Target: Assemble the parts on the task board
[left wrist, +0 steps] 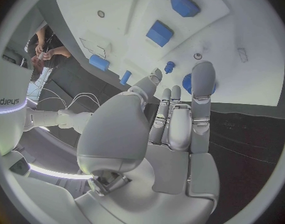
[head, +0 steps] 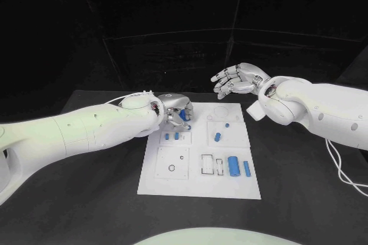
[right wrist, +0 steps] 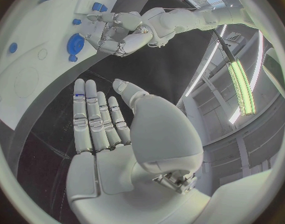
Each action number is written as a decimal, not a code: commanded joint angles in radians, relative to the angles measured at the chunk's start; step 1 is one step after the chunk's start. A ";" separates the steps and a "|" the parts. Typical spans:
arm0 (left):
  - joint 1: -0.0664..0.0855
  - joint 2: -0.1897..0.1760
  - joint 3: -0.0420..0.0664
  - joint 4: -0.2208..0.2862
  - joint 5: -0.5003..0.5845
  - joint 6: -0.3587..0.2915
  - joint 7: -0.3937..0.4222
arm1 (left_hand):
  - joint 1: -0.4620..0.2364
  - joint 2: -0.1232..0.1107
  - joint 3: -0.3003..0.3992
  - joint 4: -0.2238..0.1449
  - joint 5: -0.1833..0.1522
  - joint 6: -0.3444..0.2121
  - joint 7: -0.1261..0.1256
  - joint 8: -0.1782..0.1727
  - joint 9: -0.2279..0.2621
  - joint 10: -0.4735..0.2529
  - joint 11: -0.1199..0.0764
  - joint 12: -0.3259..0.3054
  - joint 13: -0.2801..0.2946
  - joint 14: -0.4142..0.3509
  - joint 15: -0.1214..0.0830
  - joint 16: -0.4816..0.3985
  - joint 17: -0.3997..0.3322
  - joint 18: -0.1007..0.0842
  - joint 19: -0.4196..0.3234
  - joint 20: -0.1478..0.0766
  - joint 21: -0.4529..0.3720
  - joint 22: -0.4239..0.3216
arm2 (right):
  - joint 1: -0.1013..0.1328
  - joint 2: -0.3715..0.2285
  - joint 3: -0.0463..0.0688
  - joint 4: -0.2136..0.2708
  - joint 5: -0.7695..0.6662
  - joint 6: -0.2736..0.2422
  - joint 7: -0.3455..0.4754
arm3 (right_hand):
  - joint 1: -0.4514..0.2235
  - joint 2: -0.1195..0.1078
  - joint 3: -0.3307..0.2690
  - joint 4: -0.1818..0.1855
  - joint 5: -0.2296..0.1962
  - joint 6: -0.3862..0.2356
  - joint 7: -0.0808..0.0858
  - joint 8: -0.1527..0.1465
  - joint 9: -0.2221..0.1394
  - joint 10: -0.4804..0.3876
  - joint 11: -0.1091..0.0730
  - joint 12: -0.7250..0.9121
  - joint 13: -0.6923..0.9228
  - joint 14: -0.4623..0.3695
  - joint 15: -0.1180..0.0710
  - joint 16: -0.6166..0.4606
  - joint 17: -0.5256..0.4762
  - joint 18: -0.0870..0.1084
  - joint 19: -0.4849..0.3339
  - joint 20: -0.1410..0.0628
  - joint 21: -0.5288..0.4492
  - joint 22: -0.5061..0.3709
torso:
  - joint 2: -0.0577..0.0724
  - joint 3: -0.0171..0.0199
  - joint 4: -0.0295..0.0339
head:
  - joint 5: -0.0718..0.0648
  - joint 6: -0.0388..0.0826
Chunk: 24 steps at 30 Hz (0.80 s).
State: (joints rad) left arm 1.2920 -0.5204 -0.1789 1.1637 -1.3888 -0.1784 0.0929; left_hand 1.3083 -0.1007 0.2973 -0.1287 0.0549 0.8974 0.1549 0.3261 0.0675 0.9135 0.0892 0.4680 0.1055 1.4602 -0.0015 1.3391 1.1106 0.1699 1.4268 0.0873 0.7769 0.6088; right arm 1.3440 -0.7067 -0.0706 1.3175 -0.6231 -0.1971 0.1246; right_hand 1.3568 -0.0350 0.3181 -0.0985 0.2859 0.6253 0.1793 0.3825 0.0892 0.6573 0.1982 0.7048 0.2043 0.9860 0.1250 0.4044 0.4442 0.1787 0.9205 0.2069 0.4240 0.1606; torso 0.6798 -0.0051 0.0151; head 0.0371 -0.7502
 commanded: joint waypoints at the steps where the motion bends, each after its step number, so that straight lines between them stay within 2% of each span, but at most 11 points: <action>1: 0.000 0.012 0.000 -0.015 -0.047 0.023 -0.016 | 0.002 0.012 0.003 -0.006 -0.002 0.010 -0.001 -0.010 -0.001 0.009 0.001 -0.010 -0.006 0.024 -0.003 0.004 0.002 -0.006 0.010 0.000 0.012 0.013 | 0.002 0.001 0.001 -0.001 0.000 -0.011 0.017 | 0.002 0.005 0.001 -0.007 0.004 0.003 0.088 0.003 0.001 -0.002 -0.002 0.006 -0.002 -0.003 -0.003 0.003 -0.001 -0.007 0.004 0.001 -0.005 -0.001 | 0.000 0.0008 0.0000 | 0.001 -0.001; 10: -0.004 0.038 0.000 -0.047 -0.055 0.074 -0.030 | 0.013 0.033 0.026 -0.014 -0.002 0.031 -0.005 -0.025 -0.001 0.031 -0.002 -0.027 -0.027 0.027 -0.006 0.007 0.001 -0.009 0.020 -0.002 0.030 0.034 | 0.002 0.003 0.001 -0.001 0.000 -0.012 0.018 | 0.002 0.005 0.001 -0.007 0.004 0.003 0.088 0.003 0.001 -0.002 -0.002 0.006 -0.002 -0.003 -0.003 0.003 -0.001 -0.007 0.004 0.001 -0.005 -0.001 | 0.000 0.0010 0.0016 | -0.002 -0.003; 19: -0.007 0.053 0.000 -0.059 -0.056 0.117 -0.037 | 0.007 0.032 0.031 -0.016 -0.002 0.041 -0.007 -0.033 -0.001 0.044 -0.004 -0.035 -0.035 0.027 -0.007 0.006 -0.008 -0.013 0.025 -0.004 0.045 0.053 | 0.002 0.004 0.001 0.000 0.000 -0.012 0.018 | 0.002 0.005 0.001 -0.007 0.004 0.003 0.088 0.003 0.001 -0.002 -0.002 0.006 -0.002 -0.003 -0.003 0.003 -0.001 -0.007 0.004 0.001 -0.005 -0.001 | -0.001 0.0007 0.0001 | -0.002 -0.006; 24: -0.008 0.055 0.000 -0.061 -0.056 0.125 -0.039 | 0.006 0.032 0.032 -0.016 -0.002 0.044 -0.008 -0.034 -0.001 0.047 -0.005 -0.037 -0.037 0.026 -0.007 0.004 -0.011 -0.014 0.026 -0.004 0.051 0.060 | 0.002 0.005 0.001 -0.001 0.000 -0.012 0.018 | 0.002 0.005 0.001 -0.007 0.004 0.003 0.088 0.003 0.001 -0.002 -0.002 0.006 -0.002 -0.003 -0.003 0.003 -0.001 -0.007 0.004 0.001 -0.005 -0.001 | -0.001 0.0014 0.0023 | -0.003 -0.007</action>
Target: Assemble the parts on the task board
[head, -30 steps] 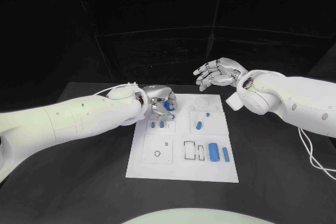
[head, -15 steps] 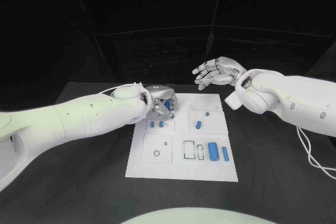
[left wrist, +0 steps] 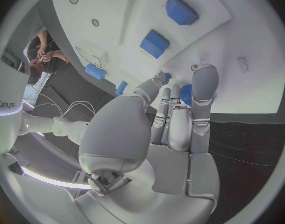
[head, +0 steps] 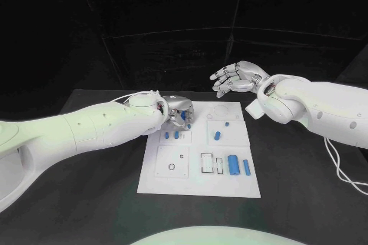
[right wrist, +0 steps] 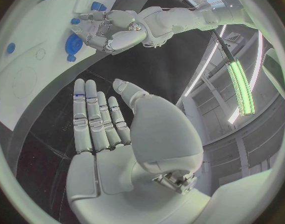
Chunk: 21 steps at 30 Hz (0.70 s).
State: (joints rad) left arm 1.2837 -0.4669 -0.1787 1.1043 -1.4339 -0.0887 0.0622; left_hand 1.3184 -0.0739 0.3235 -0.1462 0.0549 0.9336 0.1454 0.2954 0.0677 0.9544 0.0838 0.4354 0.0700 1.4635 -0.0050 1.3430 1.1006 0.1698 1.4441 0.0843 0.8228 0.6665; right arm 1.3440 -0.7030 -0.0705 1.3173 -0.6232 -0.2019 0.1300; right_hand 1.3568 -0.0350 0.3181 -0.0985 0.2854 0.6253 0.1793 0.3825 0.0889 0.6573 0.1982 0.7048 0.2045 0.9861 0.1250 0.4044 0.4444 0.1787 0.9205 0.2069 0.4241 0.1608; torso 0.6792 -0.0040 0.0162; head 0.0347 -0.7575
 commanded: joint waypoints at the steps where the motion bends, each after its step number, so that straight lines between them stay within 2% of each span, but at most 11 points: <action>1: 0.001 0.002 0.000 -0.002 -0.011 0.036 -0.010 | -0.004 0.005 0.007 0.001 -0.002 0.008 0.002 -0.004 -0.001 0.007 0.000 -0.005 -0.002 0.023 -0.004 0.001 -0.001 -0.014 0.009 -0.001 0.007 0.004 | 0.002 0.001 0.001 -0.001 0.000 -0.007 0.013 | 0.002 0.005 0.001 -0.007 0.004 0.003 0.088 0.003 0.001 -0.002 -0.002 0.006 -0.002 -0.003 -0.003 0.003 -0.001 -0.007 0.004 0.001 -0.005 -0.001 | 0.000 0.0001 0.0013 | 0.000 0.000; 13: 0.000 0.016 0.000 -0.017 -0.011 0.046 -0.015 | -0.003 0.019 0.024 -0.002 -0.002 0.021 0.001 -0.014 -0.001 0.023 -0.001 -0.017 -0.006 0.024 -0.006 0.003 -0.005 -0.018 0.016 -0.003 0.027 0.029 | 0.002 0.004 0.001 -0.001 0.000 -0.005 0.013 | 0.002 0.006 0.001 -0.007 0.005 0.003 0.089 0.004 0.001 -0.001 -0.001 0.006 -0.004 -0.003 -0.003 0.002 -0.003 -0.007 0.005 0.001 -0.006 -0.002 | 0.000 -0.0002 -0.0006 | 0.002 -0.001; 21: -0.003 0.033 0.000 -0.030 -0.011 0.057 -0.007 | -0.004 0.024 0.031 -0.002 -0.002 0.028 0.000 -0.016 0.000 0.030 -0.002 -0.021 -0.006 0.024 -0.006 0.004 -0.006 -0.020 0.018 -0.004 0.036 0.039 | 0.002 0.006 0.001 -0.002 0.000 -0.004 0.013 | 0.000 0.007 0.001 -0.006 0.006 0.003 0.089 0.004 0.001 -0.001 -0.001 0.006 -0.006 -0.003 -0.002 0.002 -0.004 -0.007 0.005 0.001 -0.006 -0.002 | 0.000 0.0003 0.0006 | 0.003 -0.002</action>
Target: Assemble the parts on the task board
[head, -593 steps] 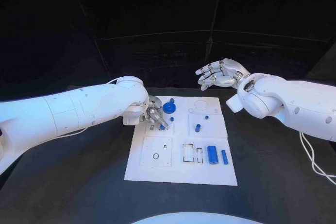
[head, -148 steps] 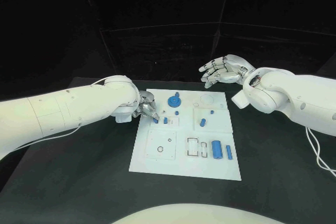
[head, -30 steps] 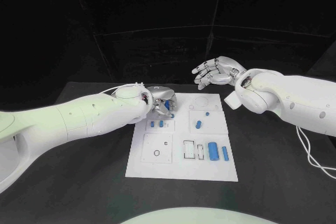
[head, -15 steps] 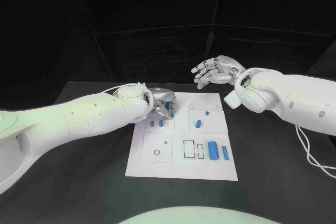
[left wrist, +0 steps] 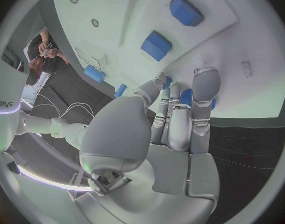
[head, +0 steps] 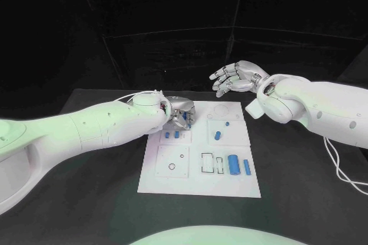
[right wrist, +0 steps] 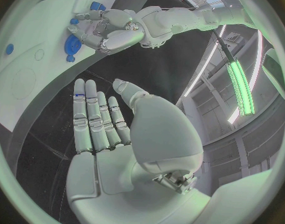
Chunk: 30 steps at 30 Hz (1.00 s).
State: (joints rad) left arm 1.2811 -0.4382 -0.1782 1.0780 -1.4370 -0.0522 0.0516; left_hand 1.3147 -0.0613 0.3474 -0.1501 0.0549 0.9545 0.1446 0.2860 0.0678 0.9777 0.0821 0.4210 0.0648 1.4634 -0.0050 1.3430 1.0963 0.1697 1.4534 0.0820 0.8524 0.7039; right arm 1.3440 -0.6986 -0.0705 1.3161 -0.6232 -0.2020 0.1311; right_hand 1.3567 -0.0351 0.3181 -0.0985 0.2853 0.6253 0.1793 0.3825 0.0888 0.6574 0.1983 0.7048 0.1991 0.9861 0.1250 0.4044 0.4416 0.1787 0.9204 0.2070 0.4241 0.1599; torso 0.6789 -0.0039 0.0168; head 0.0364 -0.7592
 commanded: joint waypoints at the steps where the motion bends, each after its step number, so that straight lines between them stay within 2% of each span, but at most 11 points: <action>1: -0.001 0.007 0.000 -0.006 -0.008 0.023 0.004 | -0.001 0.012 0.009 0.002 -0.002 0.009 0.001 -0.007 0.000 0.008 -0.001 -0.007 -0.001 0.024 -0.006 0.004 -0.002 -0.020 0.009 -0.002 0.008 0.004 | 0.002 0.002 0.001 -0.001 0.000 -0.004 0.011 | 0.000 0.007 0.001 -0.006 0.006 0.003 0.089 0.004 0.001 -0.001 -0.001 0.006 -0.001 -0.003 -0.002 0.002 -0.001 -0.007 0.005 0.001 -0.006 -0.001 | 0.000 0.0001 0.0000 | 0.001 0.000; 10: -0.003 0.015 0.000 -0.016 -0.008 0.041 -0.005 | -0.005 0.019 0.018 0.002 -0.002 0.023 -0.001 -0.011 0.001 0.025 -0.004 -0.011 0.000 0.025 -0.009 0.006 -0.004 -0.022 0.012 -0.003 0.021 0.020 | 0.002 0.002 0.001 -0.001 0.000 -0.003 0.011 | -0.001 0.007 0.001 -0.005 0.006 0.003 0.090 0.005 0.001 -0.001 -0.001 0.006 -0.003 -0.003 -0.002 0.002 -0.002 -0.008 0.006 0.001 -0.007 -0.002 | 0.000 -0.0004 0.0002 | 0.003 -0.001; 18: -0.004 0.016 0.000 -0.025 -0.008 0.043 -0.019 | 0.012 0.045 0.056 -0.010 -0.002 0.055 -0.005 -0.013 0.003 0.059 -0.011 -0.019 0.001 0.026 -0.015 0.012 -0.002 -0.022 0.012 -0.009 0.027 0.028 | 0.002 0.002 0.001 -0.001 0.000 -0.002 0.011 | -0.002 0.007 0.001 -0.004 0.006 0.003 0.090 0.006 0.001 -0.001 -0.001 0.006 -0.004 -0.003 -0.002 0.002 -0.003 -0.008 0.006 0.001 -0.008 -0.002 | 0.000 -0.0007 0.0007 | 0.003 -0.001; 22: -0.004 0.014 0.000 -0.027 -0.008 0.019 -0.011 | 0.017 0.059 0.078 -0.017 -0.003 0.078 -0.009 -0.012 0.005 0.082 -0.016 -0.022 0.002 0.026 -0.019 0.014 -0.005 -0.022 0.012 -0.011 0.031 0.033 | 0.002 0.002 0.001 -0.001 0.000 -0.002 0.011 | -0.002 0.007 0.001 -0.004 0.006 0.003 0.090 0.006 0.001 -0.001 -0.001 0.006 -0.004 -0.003 -0.002 0.002 -0.003 -0.008 0.006 0.001 -0.008 -0.002 | 0.000 -0.0010 0.0006 | 0.003 0.000; 30: -0.004 -0.009 0.002 -0.004 -0.006 -0.075 0.042 | 0.019 0.064 0.095 -0.027 -0.003 0.094 -0.010 -0.014 0.007 0.100 -0.020 -0.030 0.003 0.028 -0.021 0.020 -0.001 -0.023 0.013 -0.015 0.036 0.040 | 0.002 0.001 0.001 0.000 0.000 -0.002 0.011 | -0.002 0.007 0.001 -0.004 0.006 0.003 0.090 0.006 0.001 -0.001 -0.001 0.006 -0.004 -0.003 -0.002 0.002 -0.003 -0.008 0.006 0.001 -0.008 -0.002 | 0.000 -0.0014 0.0001 | 0.001 0.000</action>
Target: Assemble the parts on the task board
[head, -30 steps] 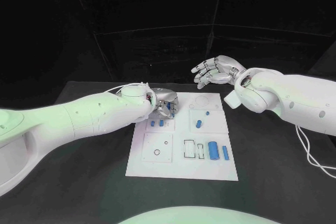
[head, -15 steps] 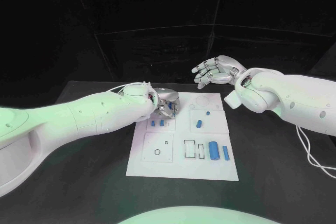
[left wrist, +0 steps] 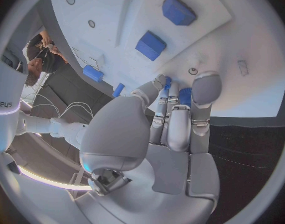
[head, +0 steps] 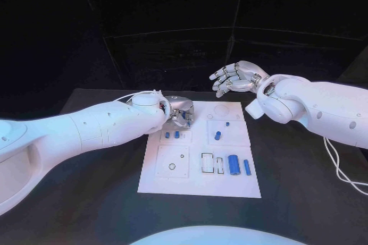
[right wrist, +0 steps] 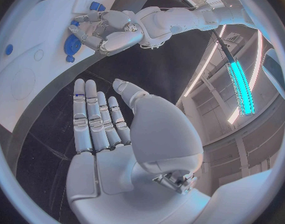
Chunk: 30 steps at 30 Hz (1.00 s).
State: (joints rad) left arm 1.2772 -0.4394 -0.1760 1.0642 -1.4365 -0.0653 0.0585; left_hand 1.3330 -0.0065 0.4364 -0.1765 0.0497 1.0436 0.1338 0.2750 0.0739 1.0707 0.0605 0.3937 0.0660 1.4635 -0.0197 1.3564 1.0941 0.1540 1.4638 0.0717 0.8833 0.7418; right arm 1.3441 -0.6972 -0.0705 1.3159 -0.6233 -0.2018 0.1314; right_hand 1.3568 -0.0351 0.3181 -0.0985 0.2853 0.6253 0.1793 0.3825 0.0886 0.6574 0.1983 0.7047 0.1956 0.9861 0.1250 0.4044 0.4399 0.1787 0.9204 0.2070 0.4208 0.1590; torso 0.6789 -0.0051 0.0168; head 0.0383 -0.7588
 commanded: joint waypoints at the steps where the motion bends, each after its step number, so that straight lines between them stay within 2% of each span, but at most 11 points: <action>1: 0.000 -0.011 0.000 0.014 -0.005 -0.072 0.040 | -0.001 0.007 0.009 -0.002 0.002 0.004 0.002 -0.005 0.000 0.006 0.003 -0.007 0.001 0.027 -0.006 0.007 0.001 -0.008 0.003 -0.005 0.006 0.004 | 0.002 -0.001 0.001 0.000 0.000 -0.002 0.011 | -0.002 0.007 0.001 -0.004 0.006 0.003 0.090 0.006 0.001 -0.001 -0.001 0.006 -0.001 -0.003 -0.002 0.002 -0.001 -0.008 0.006 0.001 -0.004 -0.001 | 0.000 0.0001 0.0003 | -0.001 0.000; 5: 0.000 -0.031 0.005 0.041 0.007 -0.104 0.056 | -0.005 0.004 0.012 -0.004 0.002 0.003 0.003 -0.010 -0.001 0.006 0.004 -0.013 0.000 0.027 -0.005 0.008 0.000 -0.008 0.002 -0.004 0.007 0.005 | 0.002 -0.001 0.001 0.000 0.000 -0.002 0.012 | -0.002 0.007 0.001 -0.004 0.006 0.003 0.090 0.006 0.001 -0.001 -0.001 0.006 -0.001 -0.003 -0.002 0.002 -0.001 -0.008 0.006 0.001 -0.004 -0.001 | 0.000 0.0000 0.0001 | -0.002 0.000; 9: 0.001 -0.054 0.020 0.071 0.012 -0.117 0.060 | -0.006 0.003 0.014 -0.005 0.002 0.002 0.004 -0.012 -0.001 0.006 0.005 -0.017 -0.001 0.027 -0.005 0.008 0.000 -0.008 0.002 -0.004 0.007 0.005 | 0.002 -0.002 0.001 0.000 0.000 -0.002 0.012 | -0.002 0.007 0.001 -0.004 0.006 0.003 0.090 0.006 0.001 -0.001 -0.001 0.006 -0.001 -0.003 -0.002 0.002 -0.001 -0.008 0.006 0.001 -0.004 -0.001 | 0.000 0.0000 0.0022 | -0.003 0.000; 17: 0.001 -0.122 0.066 0.145 0.013 -0.131 0.059 | -0.007 0.000 0.016 -0.007 0.002 0.002 0.005 -0.015 -0.001 0.007 0.006 -0.020 -0.001 0.027 -0.004 0.008 0.000 -0.009 0.002 -0.004 0.009 0.008 | 0.002 -0.003 0.001 -0.001 0.000 -0.001 0.013 | -0.002 0.007 0.001 -0.004 0.006 0.003 0.090 0.006 0.001 -0.001 -0.001 0.006 -0.001 -0.003 -0.002 0.002 -0.001 -0.008 0.006 0.001 -0.004 -0.001 | -0.001 0.0012 0.0029 | 0.000 0.003; 19: 0.001 -0.140 0.072 0.158 0.014 -0.123 0.056 | -0.008 -0.002 0.017 -0.009 0.002 0.003 0.005 -0.016 -0.002 0.008 0.006 -0.022 -0.001 0.027 -0.004 0.009 0.001 -0.010 0.002 -0.004 0.011 0.011 | 0.002 -0.004 0.001 -0.001 0.000 -0.001 0.013 | -0.002 0.007 0.001 -0.004 0.006 0.003 0.090 0.006 0.001 -0.001 -0.001 0.006 -0.001 -0.003 -0.002 0.002 -0.001 -0.008 0.006 0.001 -0.004 -0.001 | -0.001 0.0008 0.0031 | 0.000 0.003; 23: 0.001 -0.172 0.079 0.174 0.014 -0.097 0.047 | -0.010 -0.006 0.018 -0.010 0.002 0.003 0.005 -0.018 -0.002 0.010 0.006 -0.025 -0.001 0.026 -0.004 0.009 -0.002 -0.010 0.002 -0.003 0.013 0.013 | 0.002 -0.005 0.001 -0.001 0.000 -0.001 0.013 | -0.002 0.007 0.001 -0.004 0.006 0.003 0.090 0.006 0.001 -0.001 -0.001 0.006 -0.001 -0.003 -0.002 0.002 -0.001 -0.008 0.006 0.001 -0.004 -0.001 | -0.001 0.0015 0.0015 | 0.001 0.003; 26: 0.001 -0.189 0.081 0.177 0.014 -0.077 0.044 | -0.016 -0.010 0.016 -0.010 0.002 0.005 0.006 -0.020 -0.002 0.012 0.007 -0.028 0.000 0.026 -0.003 0.008 -0.003 -0.010 0.001 -0.003 0.013 0.014 | 0.002 -0.006 0.001 -0.002 0.000 -0.001 0.013 | -0.002 0.007 0.001 -0.004 0.006 0.003 0.090 0.006 0.001 -0.001 -0.001 0.006 -0.001 -0.003 -0.002 0.002 -0.001 -0.008 0.006 0.001 -0.004 -0.001 | -0.002 0.0016 0.0026 | 0.001 0.002; 30: 0.000 -0.202 0.081 0.178 0.014 -0.058 0.045 | -0.029 -0.016 0.011 -0.006 0.002 0.008 0.005 -0.022 -0.001 0.016 0.007 -0.033 0.000 0.026 -0.003 0.009 -0.005 -0.010 0.000 -0.003 0.012 0.013 | 0.002 -0.007 0.001 -0.002 0.000 -0.002 0.013 | -0.002 0.007 0.001 -0.004 0.006 0.003 0.090 0.006 0.001 -0.001 -0.001 0.006 -0.001 -0.003 -0.002 0.002 -0.001 -0.008 0.006 0.001 -0.004 -0.001 | 0.000 -0.0002 0.0032 | -0.001 0.003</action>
State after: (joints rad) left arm 1.2769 -0.6404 -0.0954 1.2399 -1.4270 -0.1564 0.1013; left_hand 1.3146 -0.0259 0.4492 -0.1835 0.0464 1.0474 0.1376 0.2585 0.0735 1.0776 0.0677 0.3657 0.0653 1.4635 -0.0196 1.3623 1.0899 0.1541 1.4638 0.0717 0.8912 0.7544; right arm 1.3440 -0.7034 -0.0705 1.3145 -0.6233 -0.2017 0.1325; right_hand 1.3567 -0.0351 0.3181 -0.0985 0.2853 0.6254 0.1793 0.3825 0.0886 0.6574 0.1983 0.7048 0.1959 0.9861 0.1250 0.4044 0.4401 0.1787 0.9204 0.2070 0.4209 0.1592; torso 0.6775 -0.0039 0.0198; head 0.0391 -0.7565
